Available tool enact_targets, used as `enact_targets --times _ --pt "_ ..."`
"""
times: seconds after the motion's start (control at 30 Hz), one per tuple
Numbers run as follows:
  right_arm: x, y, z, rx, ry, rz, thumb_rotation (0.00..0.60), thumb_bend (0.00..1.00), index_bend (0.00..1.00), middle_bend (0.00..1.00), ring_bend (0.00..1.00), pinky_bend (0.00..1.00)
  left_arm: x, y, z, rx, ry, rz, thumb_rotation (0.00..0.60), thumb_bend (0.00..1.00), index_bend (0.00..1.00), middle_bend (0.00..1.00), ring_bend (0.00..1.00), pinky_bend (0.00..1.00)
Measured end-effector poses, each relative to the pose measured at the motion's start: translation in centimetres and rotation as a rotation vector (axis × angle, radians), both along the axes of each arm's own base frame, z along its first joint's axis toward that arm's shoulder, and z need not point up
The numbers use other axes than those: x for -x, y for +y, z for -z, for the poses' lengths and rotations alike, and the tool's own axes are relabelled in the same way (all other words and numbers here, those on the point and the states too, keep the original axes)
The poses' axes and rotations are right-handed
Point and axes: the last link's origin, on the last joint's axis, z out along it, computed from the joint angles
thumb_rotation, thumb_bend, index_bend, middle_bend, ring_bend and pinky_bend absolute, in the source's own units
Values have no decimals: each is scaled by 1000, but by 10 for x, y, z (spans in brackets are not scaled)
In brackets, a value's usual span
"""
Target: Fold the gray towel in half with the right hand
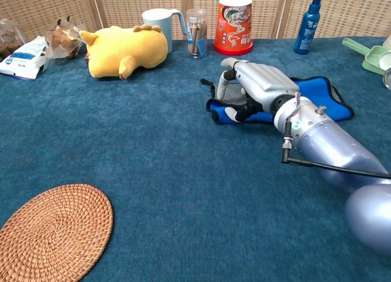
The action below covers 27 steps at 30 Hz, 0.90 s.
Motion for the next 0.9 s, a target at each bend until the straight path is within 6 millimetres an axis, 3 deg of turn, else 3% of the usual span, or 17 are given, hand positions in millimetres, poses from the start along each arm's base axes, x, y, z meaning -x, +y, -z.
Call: enact_targets --times 0.5,0.9 --pt "1 6 -1 -41 -6 12 600 412 518 100 28 311 0 0 0 1 0 -1 600 112 0 0 0 0" --pt "1 0 -6 -13 31 4 600 442 553 109 34 311 0 0 1 3 2 0 600 113 0 0 0 0"
